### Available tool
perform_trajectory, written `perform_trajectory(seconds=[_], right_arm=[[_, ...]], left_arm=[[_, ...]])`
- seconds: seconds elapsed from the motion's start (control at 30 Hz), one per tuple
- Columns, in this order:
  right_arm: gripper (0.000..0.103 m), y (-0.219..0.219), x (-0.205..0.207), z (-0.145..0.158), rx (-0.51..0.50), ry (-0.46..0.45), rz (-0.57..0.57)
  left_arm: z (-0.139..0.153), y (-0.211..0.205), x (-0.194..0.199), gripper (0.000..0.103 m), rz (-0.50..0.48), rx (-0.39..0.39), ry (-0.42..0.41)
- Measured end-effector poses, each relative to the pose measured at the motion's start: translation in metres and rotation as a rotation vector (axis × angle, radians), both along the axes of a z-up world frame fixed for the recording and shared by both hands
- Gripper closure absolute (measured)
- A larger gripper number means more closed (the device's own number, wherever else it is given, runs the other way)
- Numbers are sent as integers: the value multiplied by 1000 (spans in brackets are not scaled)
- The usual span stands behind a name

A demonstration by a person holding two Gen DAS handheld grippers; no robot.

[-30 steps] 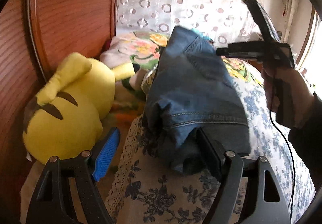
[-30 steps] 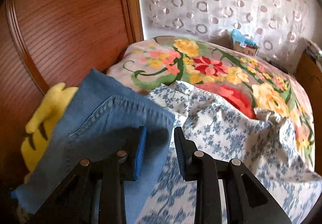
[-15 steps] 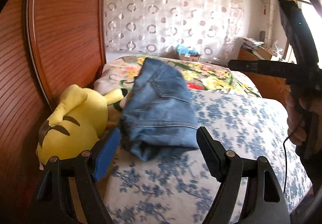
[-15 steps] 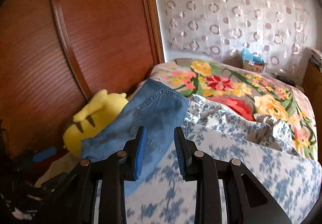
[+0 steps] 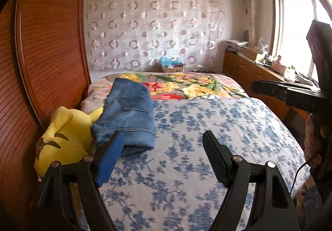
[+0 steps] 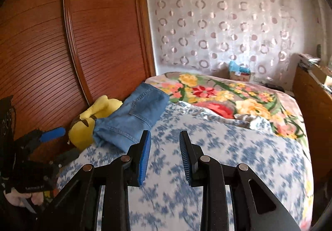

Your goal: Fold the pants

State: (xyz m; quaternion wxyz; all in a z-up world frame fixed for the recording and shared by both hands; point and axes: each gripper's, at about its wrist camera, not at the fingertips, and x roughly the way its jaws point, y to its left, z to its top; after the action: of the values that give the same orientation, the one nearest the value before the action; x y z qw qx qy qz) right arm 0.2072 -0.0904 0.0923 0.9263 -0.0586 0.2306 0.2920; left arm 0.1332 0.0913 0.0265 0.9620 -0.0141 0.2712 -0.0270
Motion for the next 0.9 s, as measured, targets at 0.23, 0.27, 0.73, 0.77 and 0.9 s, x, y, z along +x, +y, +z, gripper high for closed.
perform_trajectory(seconds=[0.23,0.27,0.73,0.77,0.9], right_arm=[[57,-35,-54,-3,22,-39,-70],[56,-37,-61,-3,27,-43,-78],[41,-85,-157,-8,73,-107,-195],[41,-84,-160,-9,76,-108,-197],[38,-89,-173,-9,74,-134,-219]], left_arm=[[8,-31,-27,24,-50,6,-24],[9,-34,-31,24,-56,7,-27],[32,-74,-76,21,-103,32,-69],[35,-76,-78,21,-105,33,-76],[44,-84,-89,21,-116,24,-107]])
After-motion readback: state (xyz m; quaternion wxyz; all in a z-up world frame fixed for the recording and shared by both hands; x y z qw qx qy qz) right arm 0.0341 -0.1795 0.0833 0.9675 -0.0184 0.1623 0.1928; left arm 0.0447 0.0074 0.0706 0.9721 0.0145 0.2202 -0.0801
